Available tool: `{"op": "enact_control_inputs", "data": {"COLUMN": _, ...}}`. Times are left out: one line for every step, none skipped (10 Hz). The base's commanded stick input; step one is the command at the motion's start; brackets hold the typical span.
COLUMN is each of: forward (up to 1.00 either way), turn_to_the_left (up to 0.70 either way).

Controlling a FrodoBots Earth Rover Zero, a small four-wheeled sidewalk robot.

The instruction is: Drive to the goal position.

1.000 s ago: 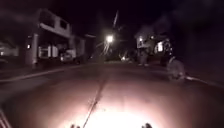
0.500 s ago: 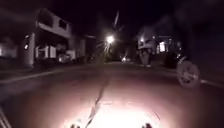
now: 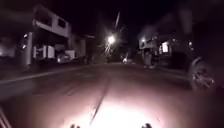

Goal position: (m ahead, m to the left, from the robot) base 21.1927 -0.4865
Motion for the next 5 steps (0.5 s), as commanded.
{"op": "enact_control_inputs", "data": {"forward": 0.85, "turn_to_the_left": -0.34}}
{"op": "enact_control_inputs", "data": {"forward": 0.85, "turn_to_the_left": -0.34}}
{"op": "enact_control_inputs", "data": {"forward": 0.85, "turn_to_the_left": -0.30}}
{"op": "enact_control_inputs", "data": {"forward": 0.85, "turn_to_the_left": 0.00}}
{"op": "enact_control_inputs", "data": {"forward": 0.85, "turn_to_the_left": 0.00}}
